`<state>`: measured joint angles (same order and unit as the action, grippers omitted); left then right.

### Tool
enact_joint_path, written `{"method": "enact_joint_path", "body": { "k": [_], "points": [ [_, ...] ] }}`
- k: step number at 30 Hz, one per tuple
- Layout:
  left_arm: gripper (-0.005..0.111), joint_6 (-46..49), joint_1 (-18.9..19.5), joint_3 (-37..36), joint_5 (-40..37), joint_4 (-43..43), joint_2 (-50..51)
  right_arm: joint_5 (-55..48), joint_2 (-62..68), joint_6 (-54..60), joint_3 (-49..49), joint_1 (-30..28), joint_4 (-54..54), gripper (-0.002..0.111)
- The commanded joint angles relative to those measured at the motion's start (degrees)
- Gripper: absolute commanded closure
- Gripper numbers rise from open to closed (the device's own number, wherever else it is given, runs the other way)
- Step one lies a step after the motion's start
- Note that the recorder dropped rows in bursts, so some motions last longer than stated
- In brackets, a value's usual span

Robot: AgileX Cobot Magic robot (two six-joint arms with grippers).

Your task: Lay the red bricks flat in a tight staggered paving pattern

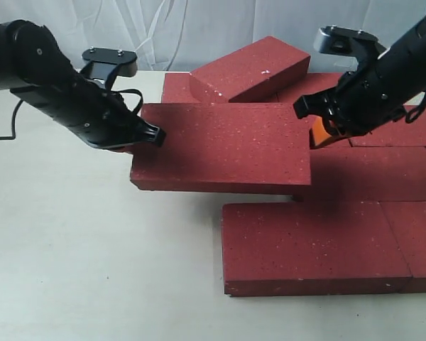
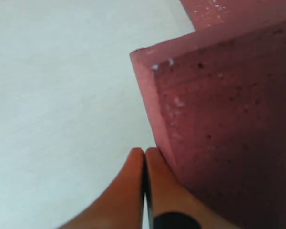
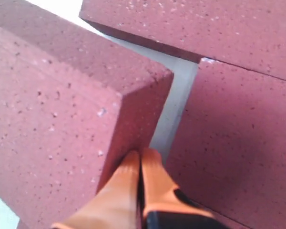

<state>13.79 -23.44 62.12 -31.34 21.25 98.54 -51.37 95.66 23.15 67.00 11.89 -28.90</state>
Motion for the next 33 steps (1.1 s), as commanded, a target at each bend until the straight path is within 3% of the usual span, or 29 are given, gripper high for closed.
{"method": "enact_joint_path", "body": {
  "k": [1, 18, 33],
  "points": [
    [0.107, -0.1, 2.3, 0.3, -2.6, 2.5, -0.5, 0.3, 1.7, -1.1, 3.5, 5.1, -4.1, 0.109],
    [0.107, -0.1, 19.3, -4.0, -4.5, -0.5, -0.5, 1.4, 16.3, -5.4, 19.1, 20.6, -4.0, 0.109],
    [0.107, -0.1, 26.0, -7.1, -1.2, -3.7, 4.4, 8.1, 25.7, -8.9, 20.2, 21.9, -0.8, 0.109]
  ]
}}
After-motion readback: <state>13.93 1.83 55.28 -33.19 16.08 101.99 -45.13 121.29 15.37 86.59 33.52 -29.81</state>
